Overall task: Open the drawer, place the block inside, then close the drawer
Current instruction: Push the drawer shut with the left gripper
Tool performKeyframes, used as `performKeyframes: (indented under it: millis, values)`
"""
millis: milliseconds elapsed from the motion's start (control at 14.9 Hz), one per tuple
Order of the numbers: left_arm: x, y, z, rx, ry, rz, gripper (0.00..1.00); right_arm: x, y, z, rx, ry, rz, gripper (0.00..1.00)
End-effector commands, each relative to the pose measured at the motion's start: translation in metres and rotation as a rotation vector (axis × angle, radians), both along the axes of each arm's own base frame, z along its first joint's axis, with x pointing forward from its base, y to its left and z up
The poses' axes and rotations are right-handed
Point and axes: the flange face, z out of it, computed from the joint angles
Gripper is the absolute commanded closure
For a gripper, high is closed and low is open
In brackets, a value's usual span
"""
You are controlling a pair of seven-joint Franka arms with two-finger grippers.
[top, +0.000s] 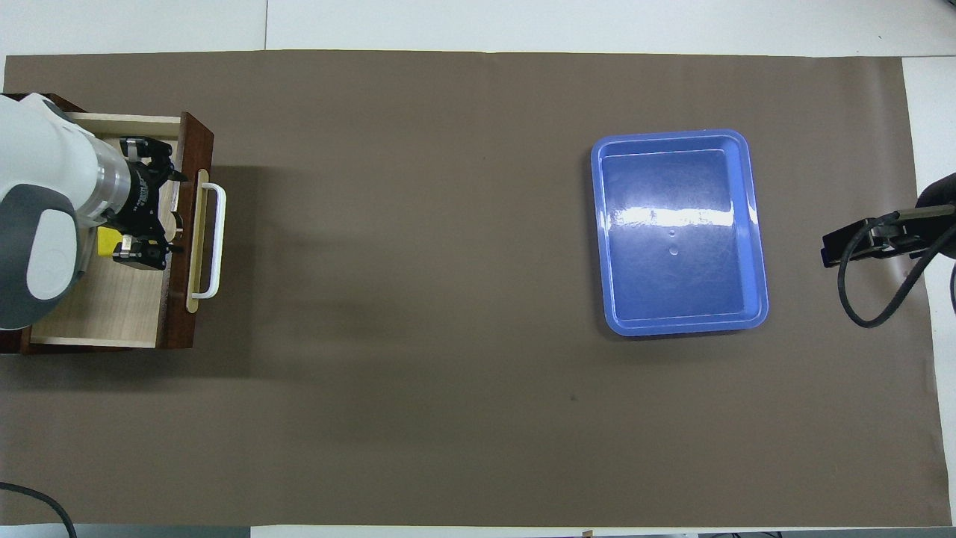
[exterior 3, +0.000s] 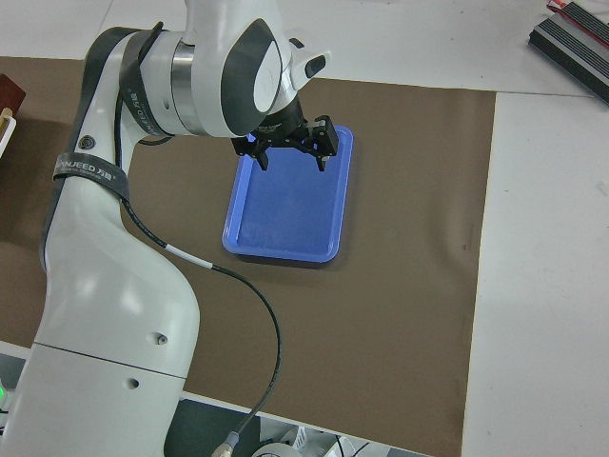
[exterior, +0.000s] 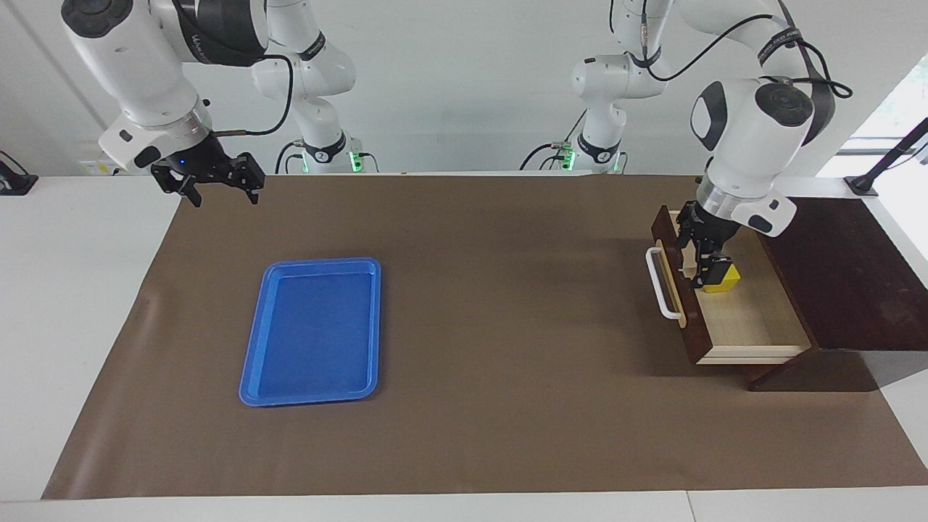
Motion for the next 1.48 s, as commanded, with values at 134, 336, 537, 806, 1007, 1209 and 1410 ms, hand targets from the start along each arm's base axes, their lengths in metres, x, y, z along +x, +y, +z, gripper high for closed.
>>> performKeyframes:
  millis: [134,336,537,806,1007,1209,1410]
  values:
    - [-0.008,0.005,-0.032,0.001,0.018,0.012,0.00,-0.008,0.000,-0.001,-0.001,0.005,0.015,0.00]
    - [-0.006,0.018,-0.032,0.010,0.015,0.020,0.00,-0.010,0.004,-0.002,0.036,0.022,0.012,0.00]
    - [-0.002,0.033,-0.029,0.050,0.005,0.009,0.00,-0.011,0.006,-0.002,0.049,0.028,-0.004,0.00]
    - [0.004,0.072,-0.025,0.054,0.002,-0.001,0.00,-0.012,0.006,-0.002,0.049,0.028,-0.010,0.00]
    - [0.007,0.098,-0.019,0.059,-0.003,-0.010,0.00,-0.011,0.006,-0.002,0.046,0.025,-0.021,0.00]
    - [0.007,0.125,-0.018,0.062,-0.005,-0.024,0.00,-0.012,0.007,-0.002,0.047,0.026,-0.024,0.00]
    - [0.003,0.152,-0.021,0.065,0.003,-0.044,0.00,-0.012,0.006,-0.002,0.045,0.026,-0.026,0.00]
